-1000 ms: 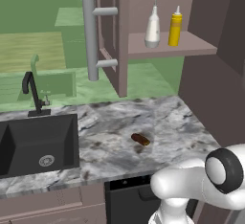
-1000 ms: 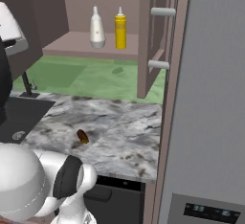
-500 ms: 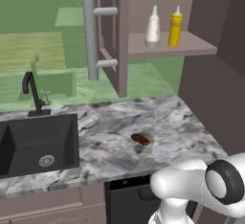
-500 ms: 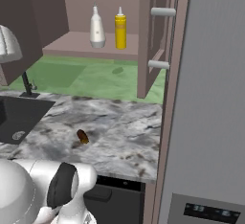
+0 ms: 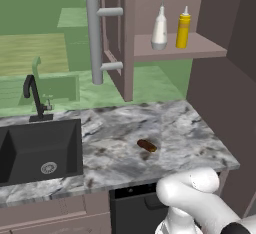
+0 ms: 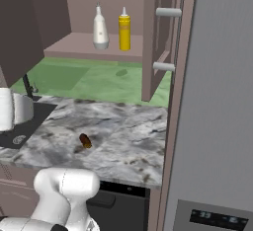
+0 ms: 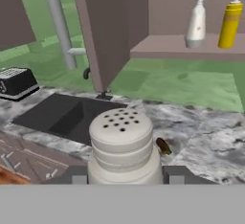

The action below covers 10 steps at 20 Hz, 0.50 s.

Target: There are various items on the counter. Only move the condiments/shakers into the cabinet.

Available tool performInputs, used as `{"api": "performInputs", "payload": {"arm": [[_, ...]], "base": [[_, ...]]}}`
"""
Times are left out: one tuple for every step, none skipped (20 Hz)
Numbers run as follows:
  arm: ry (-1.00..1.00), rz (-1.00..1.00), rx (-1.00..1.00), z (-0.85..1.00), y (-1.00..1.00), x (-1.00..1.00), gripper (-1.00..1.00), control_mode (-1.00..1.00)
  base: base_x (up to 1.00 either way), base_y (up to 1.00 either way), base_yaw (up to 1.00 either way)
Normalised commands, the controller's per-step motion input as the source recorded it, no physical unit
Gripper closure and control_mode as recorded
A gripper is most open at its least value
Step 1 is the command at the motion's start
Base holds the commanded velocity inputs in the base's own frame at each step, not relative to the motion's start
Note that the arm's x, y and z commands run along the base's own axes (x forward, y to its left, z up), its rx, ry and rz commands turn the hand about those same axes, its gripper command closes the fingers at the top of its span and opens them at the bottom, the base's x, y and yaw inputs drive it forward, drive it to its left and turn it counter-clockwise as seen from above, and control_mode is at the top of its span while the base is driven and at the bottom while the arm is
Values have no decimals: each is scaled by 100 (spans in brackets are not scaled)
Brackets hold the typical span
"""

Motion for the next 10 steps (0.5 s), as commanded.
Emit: {"api": "performInputs", "payload": {"arm": [[0, -15, 0, -100, 0, 8, 100, -100], [0, -17, 0, -100, 0, 22, 100, -100], [0, -17, 0, -100, 0, 29, 100, -100], [0, -15, 0, -99, 0, 31, 100, -100], [-3, -8, 0, -48, 0, 51, 100, -100], [-5, 0, 0, -25, 0, 35, 100, -100], [0, 0, 0, -1, 0, 25, 100, -100], [0, 0, 1, 0, 0, 9, 100, -100], [-4, 0, 0, 0, 0, 0, 100, -100], [-32, 0, 0, 40, 0, -12, 100, -100]], "base": [[0, 0, 0], [0, 0, 0], [0, 0, 0], [0, 0, 0], [0, 0, 0], [0, 0, 0], [0, 0, 0], [0, 0, 0], [0, 0, 0], [0, 0, 0]]}}
